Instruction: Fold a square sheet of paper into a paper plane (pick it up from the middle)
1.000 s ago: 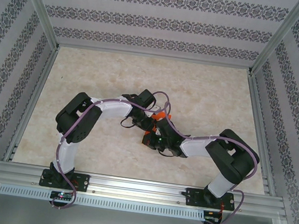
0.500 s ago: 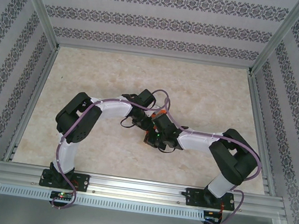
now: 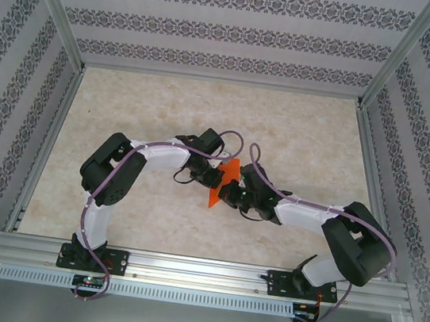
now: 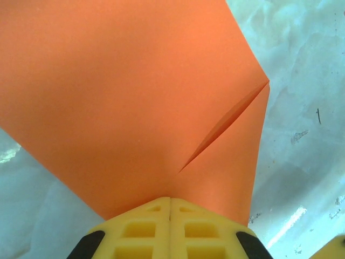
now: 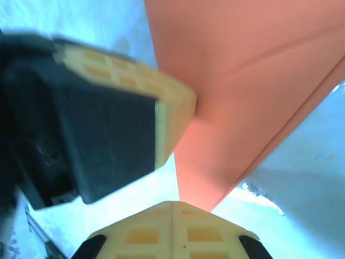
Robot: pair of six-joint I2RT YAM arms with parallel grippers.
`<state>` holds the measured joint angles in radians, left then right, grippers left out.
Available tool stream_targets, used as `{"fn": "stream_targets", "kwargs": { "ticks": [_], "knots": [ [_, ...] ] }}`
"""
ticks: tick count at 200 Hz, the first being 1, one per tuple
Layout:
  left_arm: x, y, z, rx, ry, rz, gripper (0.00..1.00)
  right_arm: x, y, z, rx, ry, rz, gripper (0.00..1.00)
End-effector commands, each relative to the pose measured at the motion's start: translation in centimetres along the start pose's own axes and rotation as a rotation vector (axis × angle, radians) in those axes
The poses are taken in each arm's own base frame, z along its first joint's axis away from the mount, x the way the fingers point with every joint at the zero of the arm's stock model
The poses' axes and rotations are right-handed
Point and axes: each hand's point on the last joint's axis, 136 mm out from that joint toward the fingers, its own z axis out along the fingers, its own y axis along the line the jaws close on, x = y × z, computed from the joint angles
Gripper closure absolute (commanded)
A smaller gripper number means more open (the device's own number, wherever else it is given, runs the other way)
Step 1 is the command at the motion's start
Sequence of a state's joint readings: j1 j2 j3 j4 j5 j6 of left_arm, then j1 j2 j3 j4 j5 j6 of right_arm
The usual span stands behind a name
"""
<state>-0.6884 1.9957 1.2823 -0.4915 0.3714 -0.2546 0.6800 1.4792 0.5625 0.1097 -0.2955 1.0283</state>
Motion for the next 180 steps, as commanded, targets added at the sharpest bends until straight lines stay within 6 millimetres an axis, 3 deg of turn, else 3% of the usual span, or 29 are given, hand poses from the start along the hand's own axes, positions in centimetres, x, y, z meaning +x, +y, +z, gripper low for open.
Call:
{"fn": "stream_targets", "kwargs": {
  "ticks": [1, 41, 66, 87, 127, 148, 180],
  "knots": [
    [1.1, 0.9, 0.8, -0.038, 0.048, -0.006, 1.0, -0.9, 0.2, 0.1, -0.044, -0.01, 0.02, 1.0],
    [1.1, 1.0, 0.8, -0.038, 0.048, -0.007, 1.0, -0.9, 0.8, 2.4, -0.05, 0.037, 0.038, 1.0],
    [1.1, 0.9, 0.8, -0.036, 0.049, -0.005, 1.0, 0.1, -2.6, 3.6, 0.082, 0.078, 0.069, 1.0],
    [1.2, 1.0, 0.8, -0.041, 0.052, -0.002, 1.0, 0.9, -4.7, 3.5, 0.165, 0.092, 0.092, 1.0],
    [1.4, 1.2, 0.9, -0.048, 0.059, 0.0, 1.0, -1.7, -1.2, 1.7, 0.047, 0.016, 0.049, 1.0],
    [1.4, 1.2, 1.0, -0.047, 0.062, 0.001, 1.0, -3.4, -1.2, 1.1, 0.028, -0.016, 0.066, 1.0],
    [1.4, 1.2, 0.9, -0.047, 0.064, 0.004, 1.0, -3.4, -1.9, 2.4, 0.037, 0.032, 0.079, 1.0]
  ]
}}
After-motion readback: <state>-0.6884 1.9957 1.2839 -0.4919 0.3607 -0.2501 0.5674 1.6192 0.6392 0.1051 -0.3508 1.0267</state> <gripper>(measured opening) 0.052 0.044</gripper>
